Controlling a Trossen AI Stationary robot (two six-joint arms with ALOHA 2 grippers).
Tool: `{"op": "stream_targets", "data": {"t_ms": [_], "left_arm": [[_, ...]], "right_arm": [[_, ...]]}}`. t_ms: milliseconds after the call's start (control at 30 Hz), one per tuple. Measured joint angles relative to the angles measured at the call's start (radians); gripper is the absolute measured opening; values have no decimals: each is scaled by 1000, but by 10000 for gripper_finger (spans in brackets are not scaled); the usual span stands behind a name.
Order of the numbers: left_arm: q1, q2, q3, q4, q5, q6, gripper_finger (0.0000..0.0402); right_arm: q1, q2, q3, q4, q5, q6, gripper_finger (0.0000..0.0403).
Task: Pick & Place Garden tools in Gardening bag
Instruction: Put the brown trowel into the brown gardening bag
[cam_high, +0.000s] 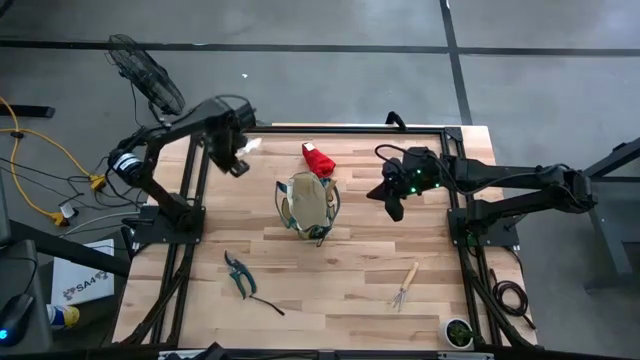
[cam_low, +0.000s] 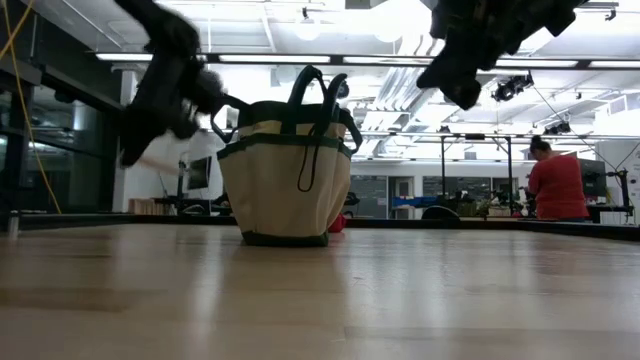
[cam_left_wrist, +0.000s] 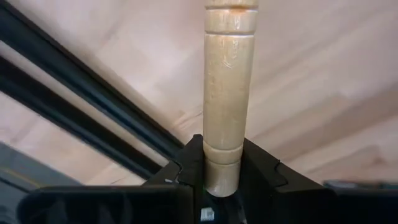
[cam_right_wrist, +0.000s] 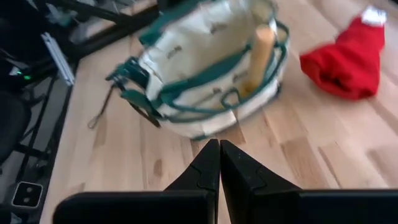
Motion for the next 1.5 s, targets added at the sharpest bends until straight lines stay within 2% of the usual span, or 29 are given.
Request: {"op": "stream_targets", "data": {"t_ms": [133,233,333,533,667,767,900,1033,1133,1200,1300,1500], "left_arm": [[-63,-8,212,-113,0,16,62],[-117,-8,362,-138,0,13,62],[-179,1,493,-142,-2,-12,62],[-290,63,698,-154,-29,-71,62],[-362,131,796,-153,-17,-106,62],[-401,184,864,-148,59,-141,62],[-426,242,927,-86,204,-195,62],[-424,268,940,34,434,-261,62],[-424,276,938,133,589,-311,62],[-424,279,937,168,651,-337,62],[-419,279,936,194,702,-361,62],[-408,279,936,189,794,-389,62]], "right_arm": [[0,0,0,104,-15,-28,3],[5,0,17,159,-20,-75,5],[22,2,70,156,25,-153,21],[66,18,226,138,181,-365,105],[95,68,329,86,337,-571,164],[122,122,384,79,454,-770,193],[161,196,420,94,575,-1065,205],[186,265,420,124,651,-1281,201],[197,314,420,174,729,-1354,197],[203,341,420,213,811,-1379,195],[215,358,420,275,905,-1412,194],[242,358,420,320,940,-1495,193]]}}
